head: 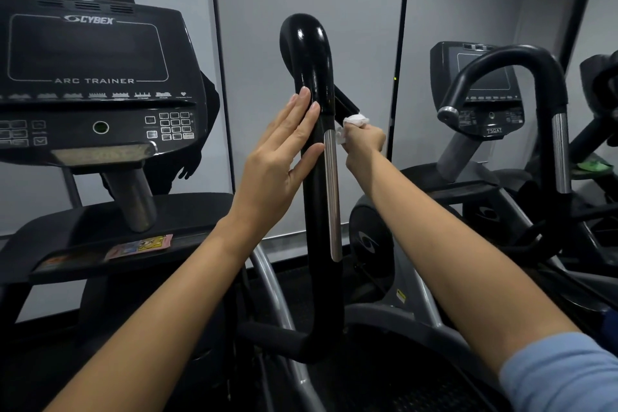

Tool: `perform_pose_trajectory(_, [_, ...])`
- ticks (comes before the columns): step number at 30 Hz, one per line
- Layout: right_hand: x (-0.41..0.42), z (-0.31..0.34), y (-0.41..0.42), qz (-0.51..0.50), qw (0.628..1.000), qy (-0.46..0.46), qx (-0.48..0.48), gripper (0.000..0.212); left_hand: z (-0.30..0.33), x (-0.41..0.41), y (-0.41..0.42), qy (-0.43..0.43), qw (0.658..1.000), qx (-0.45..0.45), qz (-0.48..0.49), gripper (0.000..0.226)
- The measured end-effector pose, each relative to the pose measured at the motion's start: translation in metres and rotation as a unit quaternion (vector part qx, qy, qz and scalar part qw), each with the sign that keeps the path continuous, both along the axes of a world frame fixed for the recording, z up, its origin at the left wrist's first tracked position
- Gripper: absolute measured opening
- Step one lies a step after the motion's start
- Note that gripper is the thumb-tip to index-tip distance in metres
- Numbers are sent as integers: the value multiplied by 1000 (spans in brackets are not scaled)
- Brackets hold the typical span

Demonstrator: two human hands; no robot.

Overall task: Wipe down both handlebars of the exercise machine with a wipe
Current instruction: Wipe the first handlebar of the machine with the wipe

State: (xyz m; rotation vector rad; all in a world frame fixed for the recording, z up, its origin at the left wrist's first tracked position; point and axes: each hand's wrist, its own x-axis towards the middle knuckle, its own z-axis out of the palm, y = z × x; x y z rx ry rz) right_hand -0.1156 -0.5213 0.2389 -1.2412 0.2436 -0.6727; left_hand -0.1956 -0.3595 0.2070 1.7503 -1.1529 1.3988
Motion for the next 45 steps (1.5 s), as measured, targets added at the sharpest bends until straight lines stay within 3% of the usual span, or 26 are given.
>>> perform_pose_trajectory(2, [3, 0, 10, -12, 998, -22, 56, 26, 0, 0, -1, -11, 1000, 2, 8, 45])
perform_pose_trajectory(5, [5, 0, 16, 10, 991, -65, 115, 5, 0, 2, 1, -4, 1000, 2, 7, 45])
perform_pose_trajectory(9, [9, 1, 11, 18, 985, -97, 139, 20, 0, 1, 1, -9, 1000, 7, 16, 45])
perform_pose_trajectory(13, [6, -1, 6, -78, 991, -113, -12, 16, 1, -1, 0, -3, 1000, 5, 19, 45])
perform_pose_trajectory(17, [4, 3, -2, -135, 960, -130, -206, 24, 0, -1, 0, -5, 1000, 7, 20, 45])
perform_pose_trajectory(23, [1, -3, -12, -142, 910, -112, -373, 34, -1, -1, -1, -1, 1000, 1, 13, 45])
perform_pose_trajectory(29, [-2, 9, -26, -135, 915, -97, -368, 26, -1, 0, -1, -3, 1000, -2, 7, 45])
perform_pose_trajectory(34, [3, 4, -26, -119, 864, -107, -478, 29, -2, 0, -2, 3, 1000, -1, 5, 45])
perform_pose_trajectory(40, [4, 10, -31, -139, 876, -91, -452, 31, -2, 0, -1, 6, 1000, 0, 0, 45])
perform_pose_trajectory(45, [1, 38, -24, -108, 862, -42, -494, 31, -1, 1, -2, -1, 1000, 1, 5, 45])
